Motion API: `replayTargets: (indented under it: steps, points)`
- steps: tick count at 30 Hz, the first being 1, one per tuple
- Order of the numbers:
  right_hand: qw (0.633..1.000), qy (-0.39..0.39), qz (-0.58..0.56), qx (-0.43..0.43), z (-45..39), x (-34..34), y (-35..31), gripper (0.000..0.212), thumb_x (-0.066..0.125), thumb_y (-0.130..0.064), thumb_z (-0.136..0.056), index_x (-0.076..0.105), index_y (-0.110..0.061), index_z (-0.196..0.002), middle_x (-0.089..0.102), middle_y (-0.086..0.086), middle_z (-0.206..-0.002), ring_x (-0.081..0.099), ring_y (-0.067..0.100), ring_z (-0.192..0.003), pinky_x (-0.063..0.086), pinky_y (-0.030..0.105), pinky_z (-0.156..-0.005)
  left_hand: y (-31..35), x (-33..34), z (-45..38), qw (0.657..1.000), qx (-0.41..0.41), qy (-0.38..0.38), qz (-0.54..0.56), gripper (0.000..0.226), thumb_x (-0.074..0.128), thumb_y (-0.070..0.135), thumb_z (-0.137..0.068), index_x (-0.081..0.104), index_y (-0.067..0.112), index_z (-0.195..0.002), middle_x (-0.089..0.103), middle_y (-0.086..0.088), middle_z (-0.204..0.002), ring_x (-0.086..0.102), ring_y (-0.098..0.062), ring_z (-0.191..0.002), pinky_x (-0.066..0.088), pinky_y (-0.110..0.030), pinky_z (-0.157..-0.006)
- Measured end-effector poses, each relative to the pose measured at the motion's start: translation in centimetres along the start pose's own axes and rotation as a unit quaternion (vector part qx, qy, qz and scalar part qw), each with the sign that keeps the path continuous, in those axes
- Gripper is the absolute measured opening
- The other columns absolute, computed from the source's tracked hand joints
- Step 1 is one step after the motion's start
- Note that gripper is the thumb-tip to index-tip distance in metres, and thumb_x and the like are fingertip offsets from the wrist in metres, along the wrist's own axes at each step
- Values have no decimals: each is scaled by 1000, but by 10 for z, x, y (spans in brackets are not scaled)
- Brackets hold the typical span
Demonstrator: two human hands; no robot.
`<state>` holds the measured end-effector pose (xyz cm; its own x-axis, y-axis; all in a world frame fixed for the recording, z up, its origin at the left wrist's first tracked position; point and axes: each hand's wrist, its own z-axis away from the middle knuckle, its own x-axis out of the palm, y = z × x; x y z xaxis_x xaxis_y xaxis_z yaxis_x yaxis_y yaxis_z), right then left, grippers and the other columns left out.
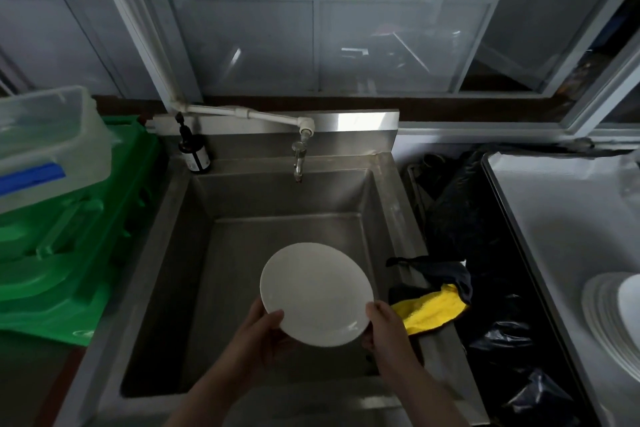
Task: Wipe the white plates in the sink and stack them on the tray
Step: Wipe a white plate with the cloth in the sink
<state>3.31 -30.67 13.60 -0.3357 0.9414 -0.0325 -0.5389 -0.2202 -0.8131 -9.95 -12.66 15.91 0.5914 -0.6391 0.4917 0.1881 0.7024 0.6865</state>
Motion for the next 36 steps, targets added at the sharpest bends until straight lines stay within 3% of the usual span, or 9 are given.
replayTargets:
  steps: [8, 11, 13, 15, 18, 21, 24, 31, 36]
  points:
    - [999, -23, -36, 34, 8, -6, -14, 16, 50, -22, -102, 63, -12, -102, 60, 7, -75, 53, 18, -67, 43, 29, -59, -1, 8, -3, 999, 40, 31, 14, 49, 57, 4, -81, 59, 22, -126, 68, -15, -121, 71, -33, -98, 62, -37, -68]
    - [997, -22, 69, -2, -1, -17, -17, 21, 48, -28, -102, 63, -13, -97, 59, 4, -69, 53, 15, -59, 43, 27, -56, 2, 9, -4, 998, 53, 45, -5, 42, 52, -2, -92, 61, 26, -121, 66, -13, -123, 66, -37, -108, 63, -38, -72]
    - [979, 22, 192, -58, -13, -28, -15, 17, 53, -29, -100, 61, -15, -106, 66, 3, -87, 61, 15, -73, 47, 29, -65, 2, 9, -4, 996, 66, 59, -29, 43, 54, -1, -93, 61, 29, -122, 67, -10, -124, 66, -35, -110, 62, -39, -74]
    - [930, 55, 336, -140, -27, -40, -10, 20, 58, -28, -97, 57, -17, -114, 65, 2, -103, 62, 19, -94, 50, 34, -77, 2, 10, -4, 994, 82, 64, -39, 47, 58, -1, -89, 59, 29, -125, 68, -8, -124, 67, -34, -109, 62, -40, -74]
    - [790, 83, 558, -240, -49, -55, -4, 34, 68, -28, -87, 60, -16, -118, 62, 4, -111, 59, 27, -105, 51, 39, -82, 3, 16, -2, 992, 93, 74, -34, 49, 66, 7, -77, 59, 28, -121, 70, -8, -116, 68, -33, -103, 63, -37, -70]
    - [675, 92, 685, -258, -60, -61, -4, 62, 85, -37, -65, 65, -12, -117, 62, 9, -114, 61, 32, -106, 52, 43, -81, 4, 15, -4, 993, 79, 87, -30, 40, 56, -1, -92, 57, 25, -122, 68, -6, -116, 66, -33, -105, 63, -34, -69]
    - [599, 69, 763, -233, -66, -62, -6, 72, 72, -43, -78, 45, -13, -137, 46, 11, -138, 45, 32, -128, 39, 43, -101, -1, 8, -7, 992, 56, 110, -36, 34, 53, -2, -96, 58, 21, -121, 70, -7, -115, 68, -32, -104, 63, -31, -69]
    - [509, 30, 840, -185, -70, -67, -7, 67, 68, -30, -81, 36, -14, -138, 38, 13, -141, 39, 32, -127, 34, 41, -102, -4, 2, -7, 991, 51, 116, -35, 36, 54, -2, -96, 63, 26, -117, 74, -4, -113, 71, -28, -103, 62, -34, -75]
    - [483, 14, 857, -180, -71, -67, -6, 72, 70, -26, -80, 33, -11, -140, 36, 14, -142, 39, 33, -127, 34, 40, -101, -4, -2, -3, 992, 48, 113, -27, 40, 56, -1, -95, 61, 28, -121, 71, -5, -120, 68, -30, -111, 60, -37, -81]
